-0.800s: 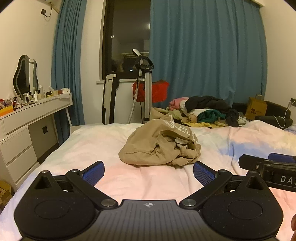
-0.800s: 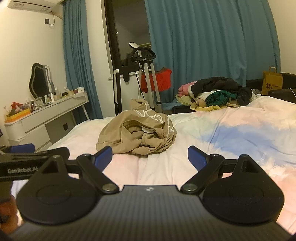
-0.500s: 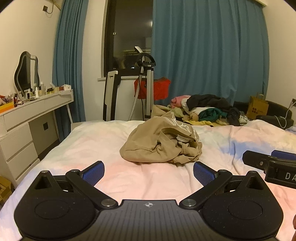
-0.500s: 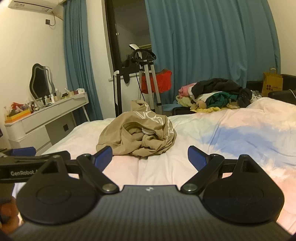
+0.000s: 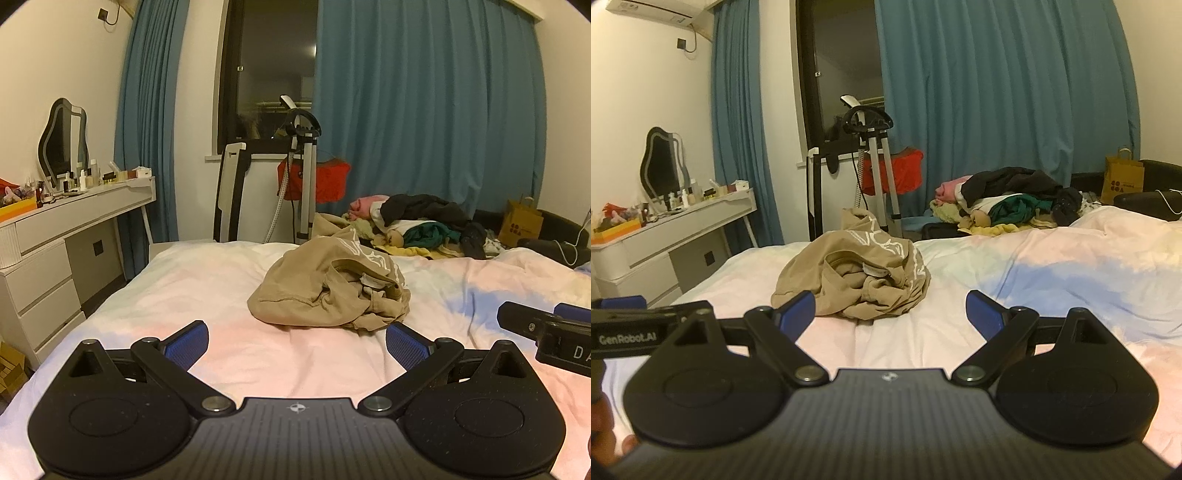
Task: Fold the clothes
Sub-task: 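Move both grippers toward the crumpled beige T-shirt on the bed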
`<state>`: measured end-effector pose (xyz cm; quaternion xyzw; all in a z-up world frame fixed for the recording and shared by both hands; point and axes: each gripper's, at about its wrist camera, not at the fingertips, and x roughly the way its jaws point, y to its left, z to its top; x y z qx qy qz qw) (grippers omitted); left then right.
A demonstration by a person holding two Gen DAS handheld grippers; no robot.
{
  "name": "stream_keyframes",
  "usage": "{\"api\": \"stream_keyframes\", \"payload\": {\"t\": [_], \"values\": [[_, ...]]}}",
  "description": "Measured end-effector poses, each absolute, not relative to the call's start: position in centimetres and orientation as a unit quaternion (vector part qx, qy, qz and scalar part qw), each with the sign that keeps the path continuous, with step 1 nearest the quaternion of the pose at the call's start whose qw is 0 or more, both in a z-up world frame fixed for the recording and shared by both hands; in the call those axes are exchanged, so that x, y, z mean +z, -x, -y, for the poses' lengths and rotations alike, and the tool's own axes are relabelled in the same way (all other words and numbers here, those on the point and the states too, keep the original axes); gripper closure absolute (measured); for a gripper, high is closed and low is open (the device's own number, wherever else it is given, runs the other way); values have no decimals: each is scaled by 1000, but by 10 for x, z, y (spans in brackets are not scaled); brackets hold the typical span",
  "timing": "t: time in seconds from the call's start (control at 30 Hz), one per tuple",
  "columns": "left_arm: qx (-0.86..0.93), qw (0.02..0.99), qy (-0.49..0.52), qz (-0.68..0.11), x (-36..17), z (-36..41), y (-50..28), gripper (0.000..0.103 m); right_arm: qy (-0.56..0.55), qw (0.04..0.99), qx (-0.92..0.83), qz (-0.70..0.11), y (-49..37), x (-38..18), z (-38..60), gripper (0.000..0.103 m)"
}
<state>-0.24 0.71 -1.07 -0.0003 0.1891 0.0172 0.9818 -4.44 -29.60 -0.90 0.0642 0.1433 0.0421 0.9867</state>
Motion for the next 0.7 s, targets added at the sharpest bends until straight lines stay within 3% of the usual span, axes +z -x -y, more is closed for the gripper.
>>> {"api": "stream_keyframes", "payload": {"t": [0.7], "values": [[43, 976, 7, -212, -3, -16, -10, 0, -105, 982, 16, -157, 41, -2, 307, 13]]}}
